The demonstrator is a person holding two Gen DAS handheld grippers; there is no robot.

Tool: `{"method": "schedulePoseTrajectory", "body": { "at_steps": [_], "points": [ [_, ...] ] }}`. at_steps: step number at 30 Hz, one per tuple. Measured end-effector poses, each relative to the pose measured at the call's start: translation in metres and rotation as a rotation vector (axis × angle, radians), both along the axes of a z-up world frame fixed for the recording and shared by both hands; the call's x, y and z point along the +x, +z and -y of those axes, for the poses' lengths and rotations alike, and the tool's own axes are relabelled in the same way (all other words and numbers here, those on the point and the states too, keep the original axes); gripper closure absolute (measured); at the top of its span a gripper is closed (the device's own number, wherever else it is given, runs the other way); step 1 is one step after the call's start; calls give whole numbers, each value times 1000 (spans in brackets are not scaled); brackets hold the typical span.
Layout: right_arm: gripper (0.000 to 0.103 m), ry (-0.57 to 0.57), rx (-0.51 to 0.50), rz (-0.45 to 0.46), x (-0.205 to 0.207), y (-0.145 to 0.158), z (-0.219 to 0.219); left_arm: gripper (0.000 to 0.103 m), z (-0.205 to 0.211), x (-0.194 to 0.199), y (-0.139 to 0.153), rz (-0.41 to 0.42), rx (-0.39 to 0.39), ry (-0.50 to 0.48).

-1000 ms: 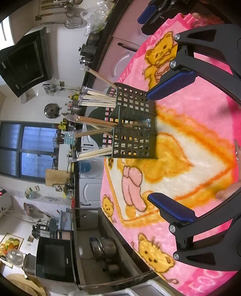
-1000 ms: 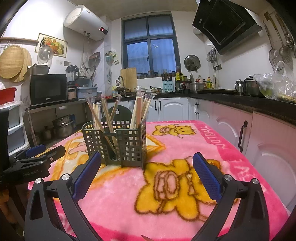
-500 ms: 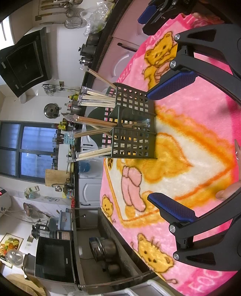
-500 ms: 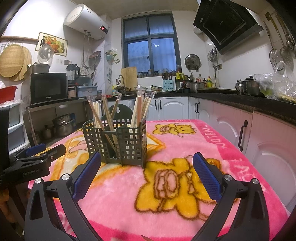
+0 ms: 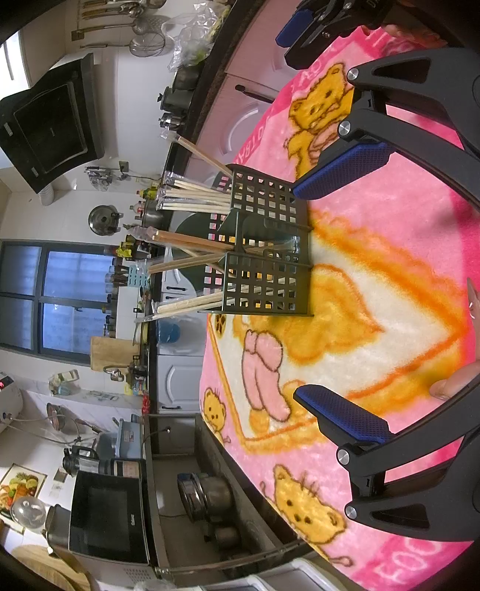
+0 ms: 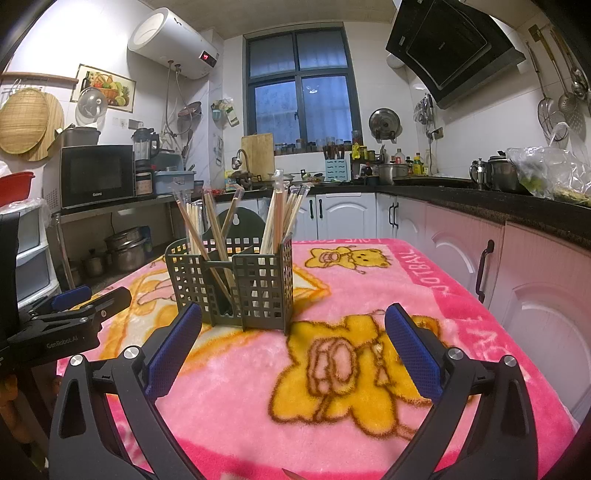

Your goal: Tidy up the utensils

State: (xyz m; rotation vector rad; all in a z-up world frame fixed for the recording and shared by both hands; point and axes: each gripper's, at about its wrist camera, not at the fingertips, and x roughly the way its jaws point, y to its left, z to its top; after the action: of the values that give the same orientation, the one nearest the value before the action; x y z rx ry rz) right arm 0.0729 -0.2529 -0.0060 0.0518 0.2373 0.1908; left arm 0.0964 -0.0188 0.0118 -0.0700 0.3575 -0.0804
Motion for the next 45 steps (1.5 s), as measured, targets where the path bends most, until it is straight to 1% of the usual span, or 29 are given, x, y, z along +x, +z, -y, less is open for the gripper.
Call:
{"method": "schedulePoseTrajectory", "body": {
  "at_steps": [30,38,45],
  "points": [
    [7,1,-1,-1,0,0,0,11,0,-1,-1,-1,0,5],
    [6,1,0,-2,0,0,1,11,4,0,-3,-16,-1,-2],
    [6,-1,2,-5,-1,-1,2,11,7,3,-4,-35,23,22]
  ]
}}
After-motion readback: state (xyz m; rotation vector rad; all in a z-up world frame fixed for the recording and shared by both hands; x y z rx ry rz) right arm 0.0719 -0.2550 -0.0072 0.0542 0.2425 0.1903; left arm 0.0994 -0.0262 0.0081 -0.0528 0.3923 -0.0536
